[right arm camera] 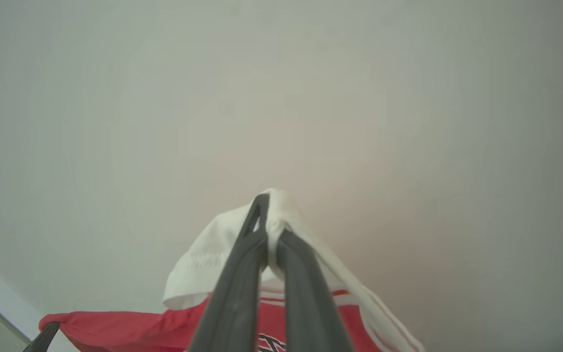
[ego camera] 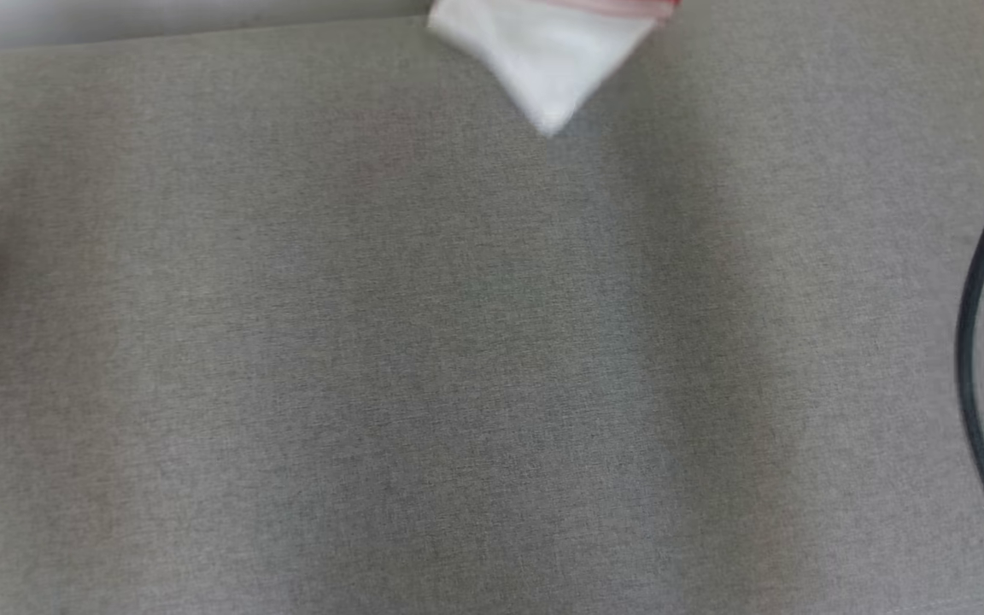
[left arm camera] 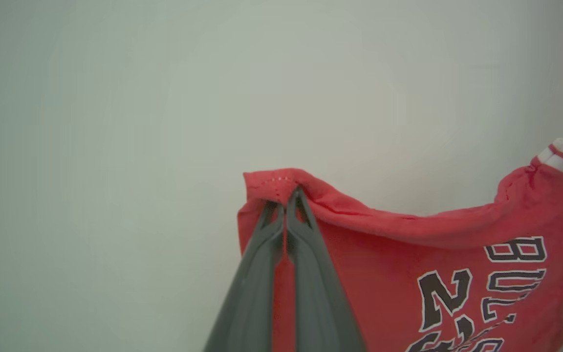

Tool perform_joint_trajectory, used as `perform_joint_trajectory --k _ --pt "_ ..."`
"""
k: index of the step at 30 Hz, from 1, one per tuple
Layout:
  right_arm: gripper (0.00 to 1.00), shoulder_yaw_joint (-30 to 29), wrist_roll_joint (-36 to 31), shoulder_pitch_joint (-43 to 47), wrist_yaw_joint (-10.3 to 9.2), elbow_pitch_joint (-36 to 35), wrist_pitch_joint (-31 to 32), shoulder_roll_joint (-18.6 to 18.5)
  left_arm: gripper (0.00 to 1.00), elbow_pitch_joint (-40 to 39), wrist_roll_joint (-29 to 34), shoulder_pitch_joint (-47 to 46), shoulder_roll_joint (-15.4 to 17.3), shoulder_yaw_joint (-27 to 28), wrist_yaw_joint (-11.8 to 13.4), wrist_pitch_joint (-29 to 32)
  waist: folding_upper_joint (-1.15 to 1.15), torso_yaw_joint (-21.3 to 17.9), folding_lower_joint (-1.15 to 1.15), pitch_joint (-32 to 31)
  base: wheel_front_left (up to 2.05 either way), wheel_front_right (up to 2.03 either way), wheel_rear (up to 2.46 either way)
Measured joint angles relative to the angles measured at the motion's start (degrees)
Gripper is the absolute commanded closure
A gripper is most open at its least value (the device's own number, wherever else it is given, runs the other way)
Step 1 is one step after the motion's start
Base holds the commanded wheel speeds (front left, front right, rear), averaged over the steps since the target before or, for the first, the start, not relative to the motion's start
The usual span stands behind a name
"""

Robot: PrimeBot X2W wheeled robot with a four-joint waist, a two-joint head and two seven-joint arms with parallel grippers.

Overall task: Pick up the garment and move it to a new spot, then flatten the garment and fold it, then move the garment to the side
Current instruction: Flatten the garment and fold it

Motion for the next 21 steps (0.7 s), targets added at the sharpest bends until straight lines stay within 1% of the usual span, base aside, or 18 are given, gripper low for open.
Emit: perform_joint_trajectory --k 4,6,9,13,17,21 --pt "1.00 1.0 -1.2 -4.4 0.00 1.4 -3.7 -0.9 1.00 2.5 -0.6 -4.1 -1.9 0.7 0.0 -3.4 0.00 -0.2 0.00 0.3 0.00 0.00 0.00" --pt "1.00 2.4 -1.9 -5.6 0.00 1.3 -4.3 -1.4 1.00 3.9 -0.7 -5.5 -2.4 0.3 0.0 -4.3 -0.01 0.0 -0.02 0.8 0.00 0.00 0.00" --pt "1.00 3.2 -1.0 -5.9 0.00 1.6 -5.0 -2.2 1.00 5.9 -0.7 -6.2 -2.3 -0.2 0.0 -5.6 -0.01 0.2 -0.02 2.1 0.00 0.00 0.00" --pt "1.00 4.4 1.1 -5.6 0.00 2.1 -3.6 -2.1 1.00 8.3 -1.7 -6.2 -1.9 0.1 0.0 -7.0 -0.01 0.4 0.00 4.5 0.00 0.00 0.00" --pt "1.00 5.8 4.0 -3.3 0.00 0.9 -1.7 -2.5 1.00 8.7 -2.9 -5.4 -1.5 0.0 0.0 -9.2 -0.01 0.5 0.00 6.9 0.00 0.00 0.00" --pt "1.00 7.9 7.3 3.4 0.00 -2.8 -1.7 -2.9 1.00 6.8 -5.4 0.7 -0.8 -1.5 0.0 -12.3 0.00 0.5 0.01 8.1 0.00 0.00 0.00"
